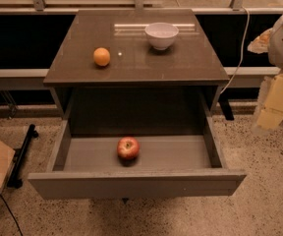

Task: Pick apple from top drawer and place on counter

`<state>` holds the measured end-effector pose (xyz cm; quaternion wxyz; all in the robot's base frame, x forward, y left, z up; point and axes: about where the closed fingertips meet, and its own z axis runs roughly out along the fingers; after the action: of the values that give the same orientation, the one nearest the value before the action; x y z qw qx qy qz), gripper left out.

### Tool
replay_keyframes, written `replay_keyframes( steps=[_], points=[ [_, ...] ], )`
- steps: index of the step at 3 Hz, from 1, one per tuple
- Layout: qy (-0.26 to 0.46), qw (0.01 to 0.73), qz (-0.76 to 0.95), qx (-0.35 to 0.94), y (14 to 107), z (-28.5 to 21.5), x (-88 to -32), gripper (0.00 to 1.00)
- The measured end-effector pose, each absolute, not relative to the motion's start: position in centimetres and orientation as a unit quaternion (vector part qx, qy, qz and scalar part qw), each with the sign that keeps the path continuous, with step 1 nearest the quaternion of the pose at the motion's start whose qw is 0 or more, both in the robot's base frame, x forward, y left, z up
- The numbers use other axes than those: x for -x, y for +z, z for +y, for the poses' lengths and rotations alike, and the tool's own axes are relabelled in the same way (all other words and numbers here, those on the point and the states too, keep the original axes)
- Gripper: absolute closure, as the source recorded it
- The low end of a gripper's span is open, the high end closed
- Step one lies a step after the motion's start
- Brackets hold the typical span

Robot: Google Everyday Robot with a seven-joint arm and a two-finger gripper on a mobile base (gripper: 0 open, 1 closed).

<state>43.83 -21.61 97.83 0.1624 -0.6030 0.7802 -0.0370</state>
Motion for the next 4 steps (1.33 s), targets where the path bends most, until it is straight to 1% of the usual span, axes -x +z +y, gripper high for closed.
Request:
replay_keyframes(
  steps=[1,2,3,4],
  points=[
    [-0.037,0.162,0.780,0.603,97.8,-21.6,-43.8,0.00],
    [-0.025,0.180,0.775,0.605,97.2,-20.8,-44.5,0.00],
    [-0.011,0.212,0.767,0.606,96.1,-19.5,-46.0,0.00],
    [-0.011,0.212,0.767,0.606,96.1,-19.5,-46.0,0.00]
  ],
)
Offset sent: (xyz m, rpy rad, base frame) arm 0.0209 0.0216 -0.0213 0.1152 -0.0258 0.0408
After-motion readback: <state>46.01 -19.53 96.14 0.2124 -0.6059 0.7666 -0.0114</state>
